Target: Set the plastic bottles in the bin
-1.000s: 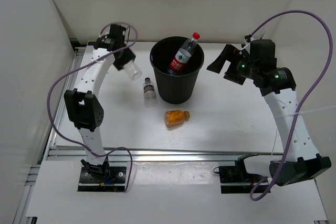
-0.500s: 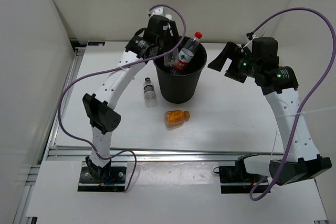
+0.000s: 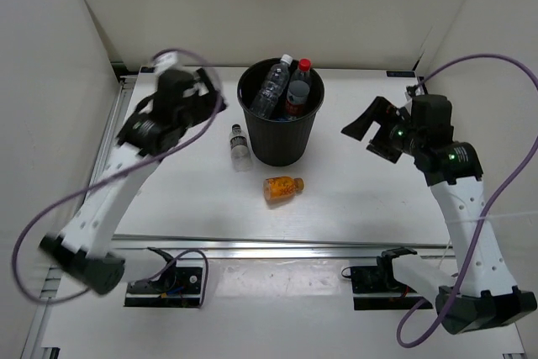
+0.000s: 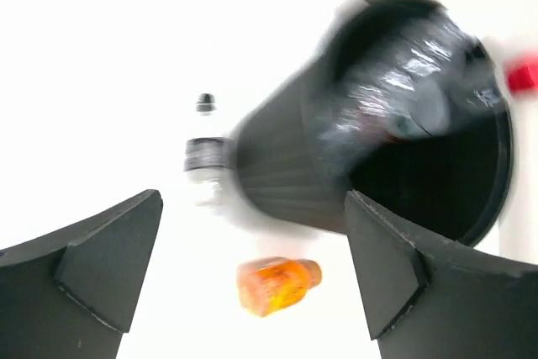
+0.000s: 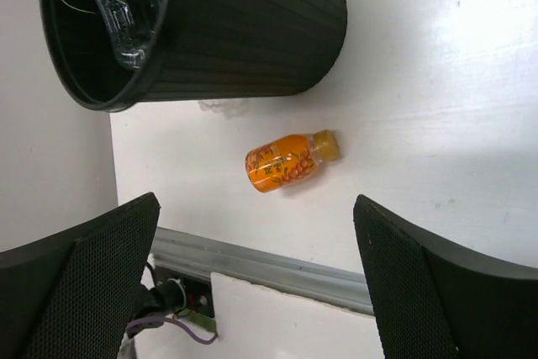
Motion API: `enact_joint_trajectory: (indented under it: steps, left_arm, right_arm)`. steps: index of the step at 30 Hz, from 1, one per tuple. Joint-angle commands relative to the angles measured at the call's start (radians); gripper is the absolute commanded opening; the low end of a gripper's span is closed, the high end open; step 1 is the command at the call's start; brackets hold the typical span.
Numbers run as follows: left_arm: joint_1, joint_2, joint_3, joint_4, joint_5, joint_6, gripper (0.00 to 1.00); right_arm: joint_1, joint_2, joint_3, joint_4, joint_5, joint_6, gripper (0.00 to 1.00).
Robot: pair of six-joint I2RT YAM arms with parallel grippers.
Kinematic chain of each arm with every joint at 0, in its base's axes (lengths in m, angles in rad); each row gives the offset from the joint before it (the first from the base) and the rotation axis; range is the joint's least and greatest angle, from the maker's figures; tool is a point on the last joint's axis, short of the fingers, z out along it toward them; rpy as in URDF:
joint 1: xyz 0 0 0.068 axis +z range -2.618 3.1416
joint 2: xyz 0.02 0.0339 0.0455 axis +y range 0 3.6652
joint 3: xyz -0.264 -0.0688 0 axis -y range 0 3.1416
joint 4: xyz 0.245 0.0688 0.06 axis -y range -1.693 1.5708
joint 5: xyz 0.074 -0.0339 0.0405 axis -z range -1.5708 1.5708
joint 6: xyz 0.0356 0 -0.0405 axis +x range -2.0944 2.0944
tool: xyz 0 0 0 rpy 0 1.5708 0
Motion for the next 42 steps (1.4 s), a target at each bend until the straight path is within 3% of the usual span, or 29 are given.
enact_joint_trajectory:
  steps: [1,3,4,10,16,22,34,36,37,40,42]
  left_arm:
    - [0.13,-0.11,-0.258,0.038,0.08,-0.106,1.0]
    - [0.219,-0.072,-0.308,0.059,0.187,-0.117,1.0]
    - [0.246,-0.038,-0.308,0.07,0.316,-0.097,1.0]
    - [0.32,0.255,-0.184,0.182,0.433,0.023,1.0]
    - [0.374,0.442,-0.164,0.297,0.666,0.003,1.0]
    - [0.353,0.585,-0.064,0.318,0.751,0.041,1.0]
    - [0.294,0.817,-0.043,0.332,0.846,0.03,0.99]
    - [0.294,0.857,-0.043,0.332,0.884,0.03,0.88]
    - [0.294,0.866,-0.043,0.332,0.924,0.03,0.73]
    - [0.294,0.83,-0.101,0.332,0.911,0.011,0.46]
    - [0.304,0.771,-0.147,0.332,0.869,0.01,0.46]
  right_arm:
    - [-0.022,-0.036,-0.077,0.043,-0.057,0.066,1.0]
    - [-0.023,-0.045,-0.087,0.043,-0.079,0.077,1.0]
    - [-0.023,-0.045,-0.088,0.043,-0.079,0.077,1.0]
    - [-0.023,-0.036,-0.029,0.034,-0.117,0.046,1.0]
    - [-0.032,-0.045,-0.028,0.016,-0.129,0.023,1.0]
    - [-0.042,-0.024,-0.039,0.016,-0.16,-0.017,1.0]
    - [-0.092,0.041,0.004,-0.038,-0.174,-0.089,1.0]
    - [-0.101,0.041,-0.005,-0.05,-0.174,-0.098,1.0]
    - [-0.101,0.041,-0.005,-0.05,-0.165,-0.098,1.0]
    - [-0.101,0.041,-0.005,-0.05,-0.165,-0.089,1.0]
    - [-0.101,0.051,-0.005,-0.05,-0.174,-0.08,1.0]
